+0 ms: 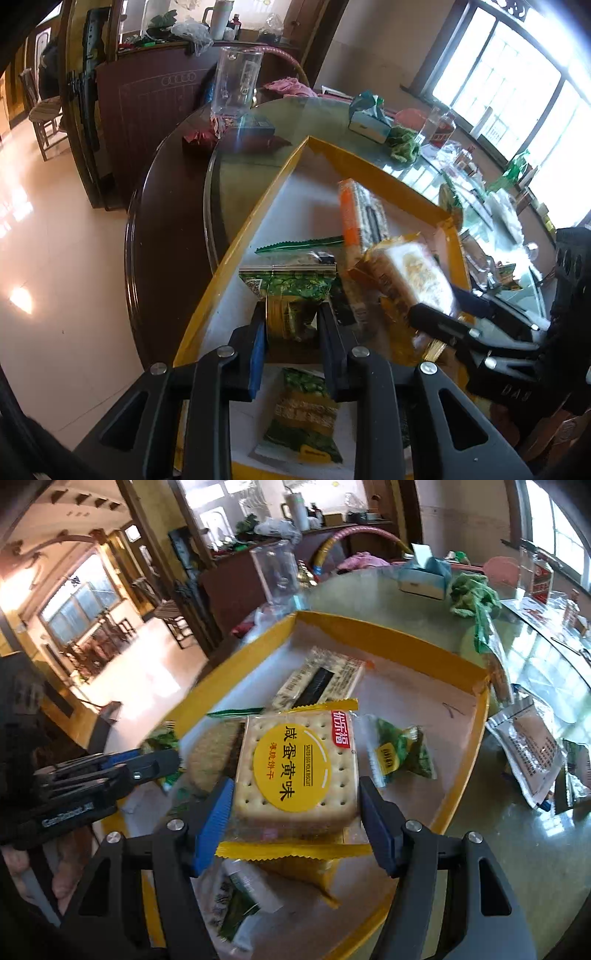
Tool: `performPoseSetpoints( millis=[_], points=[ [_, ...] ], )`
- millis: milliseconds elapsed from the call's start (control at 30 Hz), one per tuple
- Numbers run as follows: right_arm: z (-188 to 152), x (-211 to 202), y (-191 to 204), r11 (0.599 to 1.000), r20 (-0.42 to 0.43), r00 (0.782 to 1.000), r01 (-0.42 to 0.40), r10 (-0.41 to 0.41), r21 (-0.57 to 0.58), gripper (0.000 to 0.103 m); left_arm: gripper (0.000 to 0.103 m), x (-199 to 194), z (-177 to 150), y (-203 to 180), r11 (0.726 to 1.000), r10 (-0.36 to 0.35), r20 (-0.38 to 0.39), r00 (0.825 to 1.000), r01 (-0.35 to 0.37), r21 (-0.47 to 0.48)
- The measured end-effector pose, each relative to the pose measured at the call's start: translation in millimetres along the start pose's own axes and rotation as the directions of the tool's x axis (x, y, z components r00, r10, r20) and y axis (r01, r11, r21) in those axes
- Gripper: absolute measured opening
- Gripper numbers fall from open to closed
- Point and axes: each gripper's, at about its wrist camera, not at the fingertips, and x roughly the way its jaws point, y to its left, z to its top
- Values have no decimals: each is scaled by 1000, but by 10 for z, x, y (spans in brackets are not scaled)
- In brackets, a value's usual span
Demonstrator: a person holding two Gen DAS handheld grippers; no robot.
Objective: Organize snacks
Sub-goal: 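Carry both packs over the tray and open both tools to release them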
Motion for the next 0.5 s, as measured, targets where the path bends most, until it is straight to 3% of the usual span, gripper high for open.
performPoseSetpoints(
  millis=[200,367,500],
  points=[
    [51,64,-143,998,-8,1000,28,-27,54,68,25,41,-2,22,1000,24,-11,1000,-24,17],
    [53,88,-141,998,-4,1000,21,-21,57,69,29,51,34,71,1000,-2,-10,1000,2,-18],
    [44,-17,-180,996,18,1000,-14,12,83,73,56,-37,-5,21,999,33,18,999,-33,20]
  ],
)
